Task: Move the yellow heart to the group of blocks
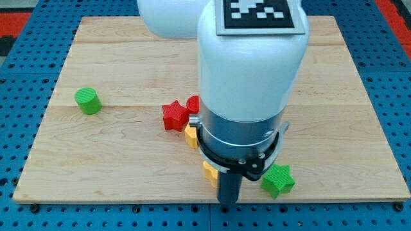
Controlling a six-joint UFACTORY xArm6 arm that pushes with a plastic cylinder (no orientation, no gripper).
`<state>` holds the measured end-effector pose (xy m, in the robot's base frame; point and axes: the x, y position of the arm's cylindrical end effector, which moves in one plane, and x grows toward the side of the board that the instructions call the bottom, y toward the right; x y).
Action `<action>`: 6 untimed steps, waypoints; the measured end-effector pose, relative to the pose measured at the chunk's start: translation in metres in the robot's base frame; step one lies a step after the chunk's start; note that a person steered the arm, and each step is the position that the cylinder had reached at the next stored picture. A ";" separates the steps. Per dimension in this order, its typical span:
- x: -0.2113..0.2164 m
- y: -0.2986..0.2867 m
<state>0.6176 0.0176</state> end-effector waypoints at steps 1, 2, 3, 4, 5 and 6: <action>-0.016 -0.011; -0.036 -0.011; -0.036 -0.006; -0.064 -0.007; -0.079 -0.011; -0.077 -0.013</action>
